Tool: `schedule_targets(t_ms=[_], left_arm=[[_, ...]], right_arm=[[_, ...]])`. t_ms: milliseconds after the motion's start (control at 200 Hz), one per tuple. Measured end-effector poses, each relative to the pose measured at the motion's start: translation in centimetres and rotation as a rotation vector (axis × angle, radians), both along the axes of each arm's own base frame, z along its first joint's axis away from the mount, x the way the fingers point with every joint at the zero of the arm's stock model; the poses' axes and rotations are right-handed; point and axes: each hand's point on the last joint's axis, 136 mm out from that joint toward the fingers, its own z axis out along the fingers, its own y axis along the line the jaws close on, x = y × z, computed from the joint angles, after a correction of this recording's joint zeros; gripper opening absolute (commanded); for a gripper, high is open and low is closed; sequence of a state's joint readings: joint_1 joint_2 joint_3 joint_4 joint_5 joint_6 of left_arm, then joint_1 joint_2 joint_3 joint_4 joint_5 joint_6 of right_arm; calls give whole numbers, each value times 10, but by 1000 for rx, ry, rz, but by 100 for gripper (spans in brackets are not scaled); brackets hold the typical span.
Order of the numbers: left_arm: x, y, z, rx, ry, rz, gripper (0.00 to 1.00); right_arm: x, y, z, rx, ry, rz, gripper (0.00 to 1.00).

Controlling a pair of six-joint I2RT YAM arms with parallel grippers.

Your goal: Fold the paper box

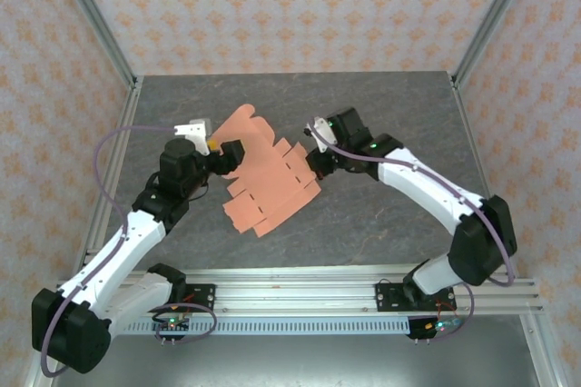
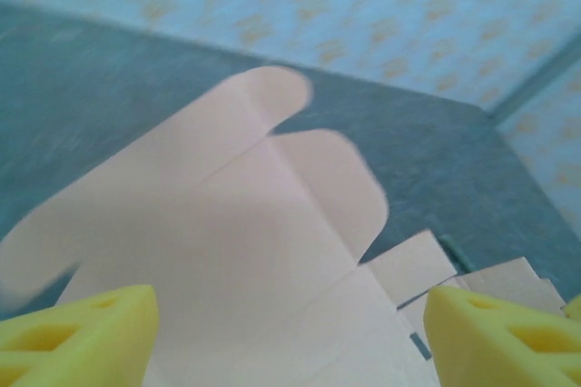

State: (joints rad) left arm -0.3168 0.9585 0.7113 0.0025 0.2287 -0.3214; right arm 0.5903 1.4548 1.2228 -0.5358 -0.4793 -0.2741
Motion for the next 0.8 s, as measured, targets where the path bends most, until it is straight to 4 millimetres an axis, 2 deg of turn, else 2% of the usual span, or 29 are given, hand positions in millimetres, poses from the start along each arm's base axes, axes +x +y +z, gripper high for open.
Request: schedule_targets(t_ms=[80,175,270,355,440,586,801], left_arm=[[7,-25,23,95,-71,-146,76],[11,-62,64,231,-170,-333,76],[1,-99,101,373,-268,-515,77],[-13,-118,117,486,-329,-646,78],[-19,-119,117,604,-346,-723,78],[-25,-112,98,814,-327,-850,79],[-13,-103,79,1047,-259,-968,79]], right_arm=[[3,-6,28,10,-45,69,0],[11,-13,62,22,-107,120,0],[13,-14,90,23,-164,168,0],[9,-13,102,16,-189,212,0],[4,-14,101,1,-183,247,0],[-6,-20,92,-33,-155,284,0],[-13,-24,99,-56,-158,319,0]])
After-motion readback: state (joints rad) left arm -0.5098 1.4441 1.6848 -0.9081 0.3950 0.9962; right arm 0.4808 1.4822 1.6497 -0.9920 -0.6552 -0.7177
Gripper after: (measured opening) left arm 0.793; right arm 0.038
